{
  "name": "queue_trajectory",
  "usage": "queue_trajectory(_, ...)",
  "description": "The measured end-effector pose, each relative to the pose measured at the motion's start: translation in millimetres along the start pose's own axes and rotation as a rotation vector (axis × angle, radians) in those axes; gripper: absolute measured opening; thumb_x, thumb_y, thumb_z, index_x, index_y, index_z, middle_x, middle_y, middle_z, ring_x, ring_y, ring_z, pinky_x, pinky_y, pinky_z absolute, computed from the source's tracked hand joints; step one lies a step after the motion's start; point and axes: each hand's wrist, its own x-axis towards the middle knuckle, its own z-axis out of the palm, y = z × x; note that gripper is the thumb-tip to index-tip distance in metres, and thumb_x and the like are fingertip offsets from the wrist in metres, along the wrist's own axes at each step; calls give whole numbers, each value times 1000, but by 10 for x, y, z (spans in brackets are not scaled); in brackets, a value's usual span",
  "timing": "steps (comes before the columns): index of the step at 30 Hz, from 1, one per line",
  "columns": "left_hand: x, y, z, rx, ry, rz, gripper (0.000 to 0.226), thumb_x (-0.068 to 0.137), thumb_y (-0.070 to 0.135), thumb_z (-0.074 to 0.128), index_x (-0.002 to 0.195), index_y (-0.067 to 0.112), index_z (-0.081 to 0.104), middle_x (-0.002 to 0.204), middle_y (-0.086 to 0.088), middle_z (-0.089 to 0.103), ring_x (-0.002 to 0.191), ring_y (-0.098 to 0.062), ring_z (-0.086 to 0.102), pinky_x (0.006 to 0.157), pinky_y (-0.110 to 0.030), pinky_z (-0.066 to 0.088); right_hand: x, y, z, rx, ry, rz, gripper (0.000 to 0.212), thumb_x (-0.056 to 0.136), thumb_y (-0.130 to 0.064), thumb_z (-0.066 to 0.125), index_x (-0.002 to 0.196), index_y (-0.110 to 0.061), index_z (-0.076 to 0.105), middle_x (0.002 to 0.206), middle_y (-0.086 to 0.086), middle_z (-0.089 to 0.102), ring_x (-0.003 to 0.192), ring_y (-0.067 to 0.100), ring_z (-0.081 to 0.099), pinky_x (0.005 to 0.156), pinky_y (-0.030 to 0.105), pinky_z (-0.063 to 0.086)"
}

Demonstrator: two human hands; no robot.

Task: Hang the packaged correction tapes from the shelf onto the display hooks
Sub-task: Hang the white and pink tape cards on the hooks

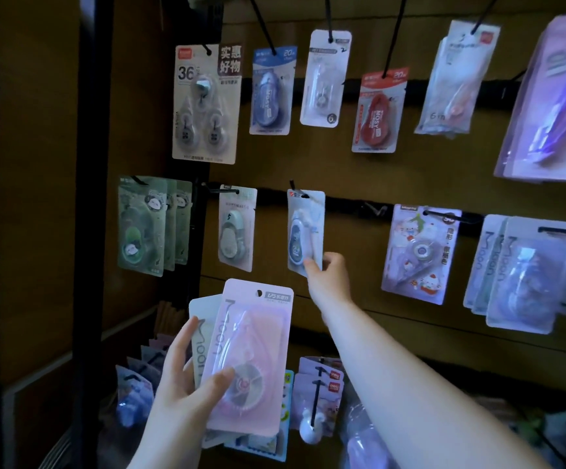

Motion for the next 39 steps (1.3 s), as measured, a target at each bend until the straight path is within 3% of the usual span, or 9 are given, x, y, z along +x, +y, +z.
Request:
queue_trajectory(5, -174, 185, 402, -207, -75, -32, 68, 50, 14, 71, 103, 50, 49, 116, -2, 61, 105, -24, 60, 82, -44, 49, -379, 75, -339, 119, -113, 9, 29, 95, -18, 45, 122, -10, 47, 112, 2, 51, 95, 10, 46, 81, 22, 38)
queue_trajectory(7, -267, 255, 581, -239, -84, -43, 66, 48, 10, 70, 99, 47, 51, 115, -1, 62, 102, -22, 62, 83, -43, 50, -537, 152, -528, 220, -139, 70, 15, 95, -19, 44, 95, -19, 59, 96, 0, 63, 83, 12, 54, 73, 25, 43)
queue_trajectory(10, -386, 274, 801, -284, -90, -45, 63, 49, 10, 71, 95, 50, 53, 127, -3, 57, 114, -25, 57, 98, -48, 44, -733, 254, -881, 423, -129, 190, 39, 96, -34, 37, 70, -18, 63, 60, -6, 70, 65, 13, 59, 57, 26, 43)
queue_trajectory(13, -479, 259, 1002, -292, -109, -67, 61, 55, 10, 67, 97, 51, 51, 133, -5, 53, 120, -29, 53, 103, -52, 40, -923, 337, -1234, 466, -298, 175, 38, 92, -40, 35, 77, -19, 63, 58, -6, 72, 58, 11, 62, 57, 27, 47)
queue_trajectory(16, -565, 236, 1170, -275, -107, -78, 64, 55, 8, 66, 101, 49, 49, 131, -8, 55, 118, -31, 55, 99, -50, 43, -1092, 442, -1436, 228, -425, 99, 7, 81, -28, 61, 87, -23, 62, 81, -8, 72, 73, 6, 67, 68, 24, 52)
queue_trajectory(18, -621, 241, 1267, -271, -111, -91, 65, 55, 7, 65, 102, 49, 48, 130, -8, 56, 116, -31, 56, 95, -47, 46, -1131, 503, -1522, 153, -375, 75, 11, 82, -15, 63, 86, -25, 61, 93, -7, 69, 88, 9, 65, 80, 25, 53)
queue_trajectory(27, -802, 294, 1536, -158, -162, -125, 72, 55, 9, 76, 99, 57, 45, 110, 4, 64, 99, -22, 65, 70, -41, 58, -1227, 645, -1765, 266, -302, 81, 17, 86, -13, 57, 94, -28, 55, 103, -3, 65, 98, 13, 61, 79, 26, 51)
queue_trajectory(32, -855, 337, 1651, -222, -113, -144, 45, 79, 14, 56, 105, 49, 43, 108, 5, 62, 105, -26, 61, 86, -47, 49, -1231, 633, -1883, 297, -243, 78, 18, 86, -7, 53, 91, -24, 51, 94, -1, 61, 84, 8, 59, 65, 18, 47)
queue_trajectory(39, -886, 304, 1867, -222, -167, -193, 60, 83, -10, 50, 106, 45, 45, 115, -13, 62, 103, -37, 60, 86, -56, 48, -1256, 671, -2149, 385, -154, 82, 24, 87, 1, 49, 90, -22, 52, 79, -2, 65, 56, -5, 64, 49, 9, 48)
